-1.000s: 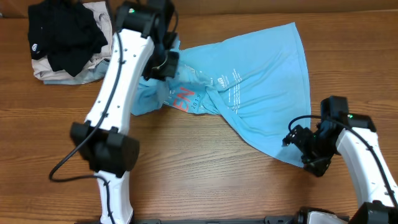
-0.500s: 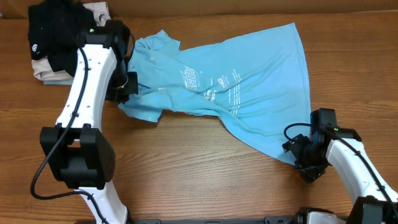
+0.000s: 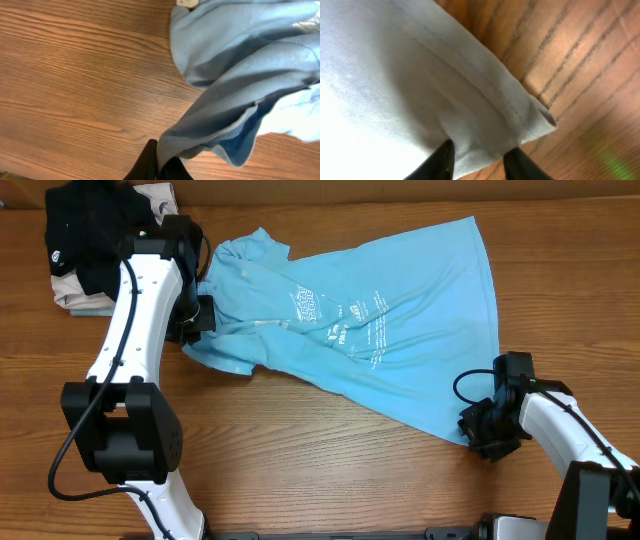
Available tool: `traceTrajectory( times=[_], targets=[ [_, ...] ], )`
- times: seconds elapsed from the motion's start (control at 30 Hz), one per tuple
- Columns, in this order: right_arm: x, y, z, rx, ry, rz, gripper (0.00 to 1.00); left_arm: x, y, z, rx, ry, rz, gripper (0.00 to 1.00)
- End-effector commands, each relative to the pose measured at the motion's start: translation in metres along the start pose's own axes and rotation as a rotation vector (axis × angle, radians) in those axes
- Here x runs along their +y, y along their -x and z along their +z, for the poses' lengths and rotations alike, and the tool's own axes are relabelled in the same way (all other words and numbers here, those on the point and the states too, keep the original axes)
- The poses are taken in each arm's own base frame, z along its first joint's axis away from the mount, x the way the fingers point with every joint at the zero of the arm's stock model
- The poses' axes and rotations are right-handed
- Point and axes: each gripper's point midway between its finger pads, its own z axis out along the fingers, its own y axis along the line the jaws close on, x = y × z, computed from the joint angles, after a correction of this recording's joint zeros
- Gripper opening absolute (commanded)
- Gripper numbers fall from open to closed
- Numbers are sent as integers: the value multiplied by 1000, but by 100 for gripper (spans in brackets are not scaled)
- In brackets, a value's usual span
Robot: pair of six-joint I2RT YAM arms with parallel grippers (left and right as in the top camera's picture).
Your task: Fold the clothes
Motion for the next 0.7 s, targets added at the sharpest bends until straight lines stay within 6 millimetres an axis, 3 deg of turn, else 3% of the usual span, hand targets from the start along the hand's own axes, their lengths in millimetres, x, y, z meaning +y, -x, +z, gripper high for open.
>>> traceTrajectory(
  times=[0.0, 0.1, 0.23, 0.27, 0.33, 0.5, 0.67],
  targets=[
    [-3, 6, 7, -14, -31, -21, 4, 19, 5, -3, -34, 92, -29, 4],
    [10, 23, -13, -39, 5, -48, 4, 26, 14, -14, -75, 109, -45, 4],
    [27, 56, -68, -93, 65, -83, 4, 28, 27, -40, -149, 92, -55, 4],
    [35, 74, -109, -134, 99, -115, 4, 28, 33, -56, -190, 84, -47, 4],
    [45, 89, -167, -193, 161, -198, 4, 31, 39, -80, -247, 67, -61, 4],
    [48, 88, -243, -276, 212, -280, 4, 17, 30, -113, -271, -32, 21, 4],
    [41, 77, -268, -290, 217, -318, 4, 13, 12, -145, -321, -105, 68, 4]
  ],
)
